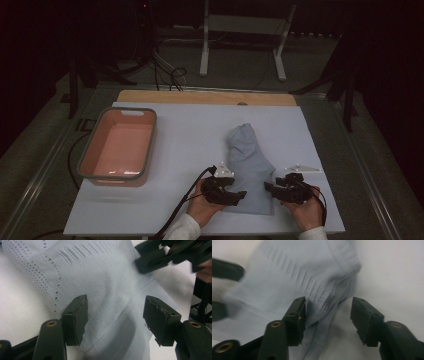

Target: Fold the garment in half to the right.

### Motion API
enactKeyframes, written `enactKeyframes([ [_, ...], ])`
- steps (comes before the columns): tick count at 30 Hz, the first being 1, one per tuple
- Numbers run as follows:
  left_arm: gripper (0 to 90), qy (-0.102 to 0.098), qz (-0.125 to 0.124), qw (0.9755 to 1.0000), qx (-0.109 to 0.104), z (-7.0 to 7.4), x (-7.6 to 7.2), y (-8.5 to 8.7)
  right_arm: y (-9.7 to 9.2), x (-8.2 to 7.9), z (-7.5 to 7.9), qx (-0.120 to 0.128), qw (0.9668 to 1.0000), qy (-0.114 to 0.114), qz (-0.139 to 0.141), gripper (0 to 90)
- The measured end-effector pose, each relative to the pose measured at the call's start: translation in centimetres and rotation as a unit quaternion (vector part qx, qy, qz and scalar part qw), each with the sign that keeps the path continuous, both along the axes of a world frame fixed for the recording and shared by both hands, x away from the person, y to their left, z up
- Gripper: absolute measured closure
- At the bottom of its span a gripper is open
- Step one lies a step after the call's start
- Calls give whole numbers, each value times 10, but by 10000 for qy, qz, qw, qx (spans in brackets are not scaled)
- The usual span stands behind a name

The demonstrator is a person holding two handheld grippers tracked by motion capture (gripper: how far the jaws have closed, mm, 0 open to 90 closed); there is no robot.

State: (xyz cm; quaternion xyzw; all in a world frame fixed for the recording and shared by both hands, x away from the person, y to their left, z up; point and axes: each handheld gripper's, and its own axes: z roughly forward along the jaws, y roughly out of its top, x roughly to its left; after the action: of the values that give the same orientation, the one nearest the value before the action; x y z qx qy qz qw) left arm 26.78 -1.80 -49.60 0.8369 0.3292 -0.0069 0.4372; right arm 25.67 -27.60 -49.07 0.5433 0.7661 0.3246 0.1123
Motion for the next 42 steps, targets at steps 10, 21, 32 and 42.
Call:
enactKeyframes([
  [10,359,59,411,9991,5,-5,3,28,8,4,-8,-488,9985,217,85,788],
  [21,604,193,218,9981,543,-16,4,9,7,5,-9,-484,9984,245,129,830],
  [32,801,18,349,9971,673,-11,-3,21,23,14,-8,-494,9983,180,242,848],
  [42,797,215,771,9960,392,-13,-12,61,64,27,-9,-486,9965,68,670,851],
])
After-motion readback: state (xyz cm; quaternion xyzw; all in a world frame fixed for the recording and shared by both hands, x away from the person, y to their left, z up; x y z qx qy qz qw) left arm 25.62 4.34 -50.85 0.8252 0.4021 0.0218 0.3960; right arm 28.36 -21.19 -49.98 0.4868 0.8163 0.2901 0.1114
